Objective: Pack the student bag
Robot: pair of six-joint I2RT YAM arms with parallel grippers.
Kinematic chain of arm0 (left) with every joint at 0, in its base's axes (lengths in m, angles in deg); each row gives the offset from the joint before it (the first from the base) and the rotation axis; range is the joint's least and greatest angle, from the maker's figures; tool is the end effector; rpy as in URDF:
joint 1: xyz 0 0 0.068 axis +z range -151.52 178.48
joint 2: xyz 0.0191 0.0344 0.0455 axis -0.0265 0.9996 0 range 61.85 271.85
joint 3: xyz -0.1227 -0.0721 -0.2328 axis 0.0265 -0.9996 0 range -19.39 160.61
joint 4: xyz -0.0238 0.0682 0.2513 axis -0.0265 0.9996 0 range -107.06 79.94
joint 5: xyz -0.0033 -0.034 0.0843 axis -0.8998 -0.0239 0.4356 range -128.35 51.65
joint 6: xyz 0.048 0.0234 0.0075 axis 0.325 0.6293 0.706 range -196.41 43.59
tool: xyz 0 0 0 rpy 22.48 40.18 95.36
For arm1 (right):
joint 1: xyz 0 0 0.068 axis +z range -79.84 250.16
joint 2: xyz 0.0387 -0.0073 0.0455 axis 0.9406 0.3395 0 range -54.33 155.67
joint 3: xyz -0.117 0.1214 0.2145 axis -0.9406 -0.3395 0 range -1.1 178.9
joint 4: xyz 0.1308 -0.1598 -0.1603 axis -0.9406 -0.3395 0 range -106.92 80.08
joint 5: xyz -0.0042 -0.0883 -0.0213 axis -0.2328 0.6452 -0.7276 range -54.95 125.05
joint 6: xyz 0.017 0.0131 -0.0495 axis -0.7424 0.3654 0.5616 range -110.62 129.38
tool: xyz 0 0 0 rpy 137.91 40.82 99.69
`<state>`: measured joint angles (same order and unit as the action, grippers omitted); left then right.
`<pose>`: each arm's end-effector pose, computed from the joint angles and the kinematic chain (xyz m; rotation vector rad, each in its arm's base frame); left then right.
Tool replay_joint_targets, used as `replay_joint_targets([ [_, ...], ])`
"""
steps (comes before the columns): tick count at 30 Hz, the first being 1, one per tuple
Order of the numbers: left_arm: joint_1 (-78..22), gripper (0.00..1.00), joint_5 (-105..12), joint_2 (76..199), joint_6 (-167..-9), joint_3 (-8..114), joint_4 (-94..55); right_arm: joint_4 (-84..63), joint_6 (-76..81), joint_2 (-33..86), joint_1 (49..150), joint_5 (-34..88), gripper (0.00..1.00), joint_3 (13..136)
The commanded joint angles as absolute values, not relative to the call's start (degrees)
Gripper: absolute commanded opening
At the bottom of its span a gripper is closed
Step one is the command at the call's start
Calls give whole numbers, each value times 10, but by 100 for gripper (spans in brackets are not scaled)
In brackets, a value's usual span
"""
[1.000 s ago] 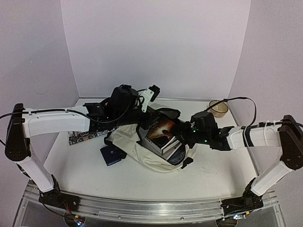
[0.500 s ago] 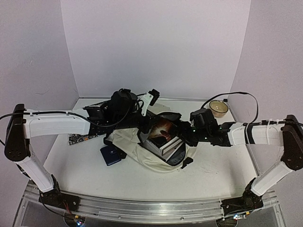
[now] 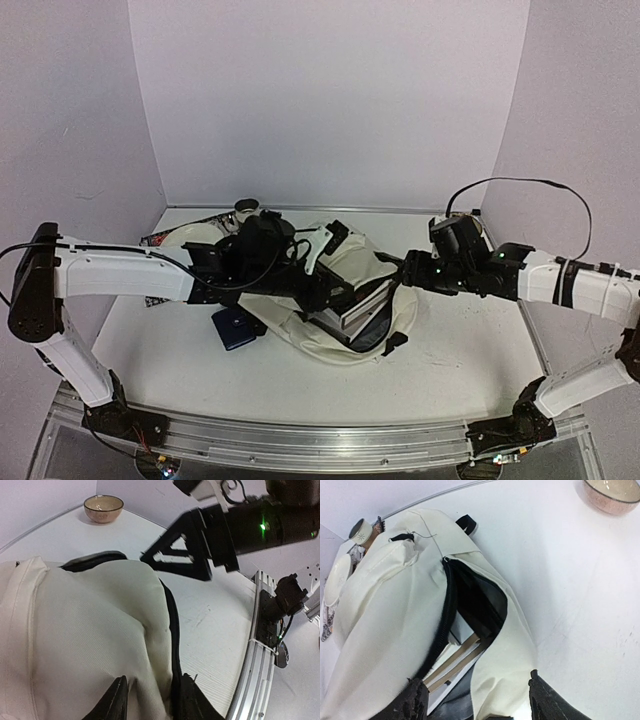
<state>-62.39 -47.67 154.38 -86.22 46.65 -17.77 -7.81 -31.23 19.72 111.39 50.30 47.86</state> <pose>0.1780 -0.3313 0.2742 1.0227 1.8868 -0.9206 0.2278 0.1871 0.2755 0.1673 2.0120 0.6688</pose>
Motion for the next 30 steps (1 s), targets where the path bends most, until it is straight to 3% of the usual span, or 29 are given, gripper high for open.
replay_joint_targets([
  [1, -643, 44, -485, 1522, -852, 446, -198, -118, -231, 225, 1080, 502, 71, 537],
  [7, -653, 64, -457, 1486, -836, 414, -184, -118, -168, 277, 1028, 427, 76, 587],
  [14, -614, 71, -372, 1465, -869, 404, -127, -147, -123, 309, 975, 357, 81, 624],
  [19, -594, 82, -355, 1483, -878, 414, -123, -151, -108, 372, 974, 330, 84, 658],
  [26, -565, 85, -302, 1548, -897, 442, -109, -152, -100, 458, 974, 338, 83, 681],
  [30, -554, 85, -278, 1581, -905, 449, -104, -150, -114, 458, 978, 282, 73, 656],
])
